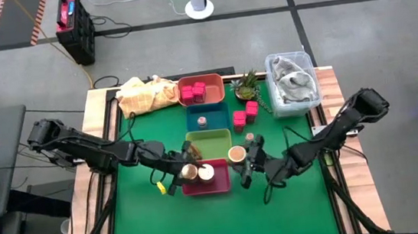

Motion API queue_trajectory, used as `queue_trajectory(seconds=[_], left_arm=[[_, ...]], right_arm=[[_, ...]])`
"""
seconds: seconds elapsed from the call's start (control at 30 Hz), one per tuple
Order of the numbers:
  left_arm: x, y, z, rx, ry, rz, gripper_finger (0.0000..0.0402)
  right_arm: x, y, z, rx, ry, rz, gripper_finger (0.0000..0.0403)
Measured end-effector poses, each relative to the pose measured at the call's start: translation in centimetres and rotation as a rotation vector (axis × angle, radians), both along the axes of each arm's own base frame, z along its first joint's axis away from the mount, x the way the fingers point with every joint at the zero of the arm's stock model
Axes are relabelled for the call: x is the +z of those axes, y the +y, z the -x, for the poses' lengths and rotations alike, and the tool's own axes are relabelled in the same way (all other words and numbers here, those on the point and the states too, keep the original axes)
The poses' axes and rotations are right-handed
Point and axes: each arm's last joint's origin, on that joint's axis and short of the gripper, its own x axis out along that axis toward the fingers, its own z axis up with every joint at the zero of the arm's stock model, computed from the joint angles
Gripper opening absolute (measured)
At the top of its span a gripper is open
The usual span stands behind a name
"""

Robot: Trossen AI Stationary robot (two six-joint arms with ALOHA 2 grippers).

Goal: Sort spices by type
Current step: Put the gold seasoning bottle into the red bin

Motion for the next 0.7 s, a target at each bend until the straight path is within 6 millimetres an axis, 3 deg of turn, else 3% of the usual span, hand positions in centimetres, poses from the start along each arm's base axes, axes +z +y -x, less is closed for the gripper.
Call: queue_trajectory(seconds=[0.1, 0.33, 0.7], left_arm=[[0.3, 0.1, 0.6, 0.039, 0.02, -0.01, 0.0205], [0.7, 0.0, 2.2, 0.157, 0.085, -0.015, 0.0205], [-0.9, 0.2, 2.9, 0.23, 0.29, 0.03, 0.0206]], right_arm=[[-0.4, -0.2, -1.1, 0.118, -0.074, 0.023, 0.0298], [-3.2, -1.1, -3.6, 0.266, -0.067, 0.068, 0.0298], [-6.0, -1.8, -5.2, 0.272, -0.092, 0.083, 0.0298]])
